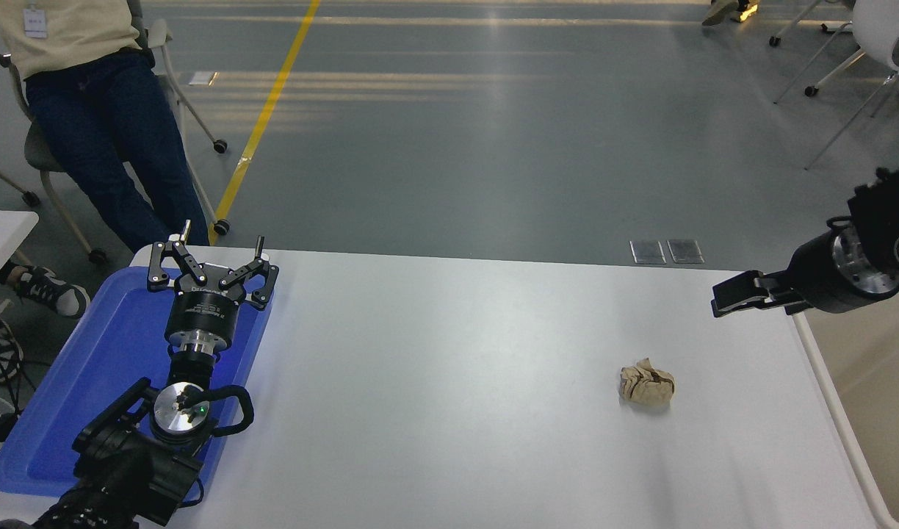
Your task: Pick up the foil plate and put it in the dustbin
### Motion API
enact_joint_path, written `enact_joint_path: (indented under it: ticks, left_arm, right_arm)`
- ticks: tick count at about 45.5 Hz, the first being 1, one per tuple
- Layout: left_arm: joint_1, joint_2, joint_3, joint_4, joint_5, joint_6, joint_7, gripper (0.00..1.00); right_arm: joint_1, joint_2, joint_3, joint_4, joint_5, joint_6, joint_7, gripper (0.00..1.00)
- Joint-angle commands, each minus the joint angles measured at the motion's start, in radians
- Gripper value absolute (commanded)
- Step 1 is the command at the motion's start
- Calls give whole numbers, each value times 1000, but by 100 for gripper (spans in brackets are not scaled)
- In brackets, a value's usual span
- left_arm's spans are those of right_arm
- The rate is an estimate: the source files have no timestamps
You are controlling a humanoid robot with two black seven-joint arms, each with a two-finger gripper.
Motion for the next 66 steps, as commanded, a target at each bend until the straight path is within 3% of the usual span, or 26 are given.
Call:
enact_joint_path:
  ticks: [1,10,22,35,66]
  left_arm:
    - [-1,0,0,0,1,0,0,100]
    - [1,0,0,0,1,0,0,100]
    - [-1,0,0,0,-1,0,0,100]
    - [1,1,0,0,1,0,0,100]
    - [1,0,0,0,-1,1,0,100]
  right_arm:
    - [91,134,0,56,230,58,-43,100]
    - [121,263,-2,59,390,51,-115,100]
    - [140,345,-6,76,421,60,-198,100]
    - [245,353,-6,199,398,113,-190,100]
    - [297,339,-6,208,396,201,-190,100]
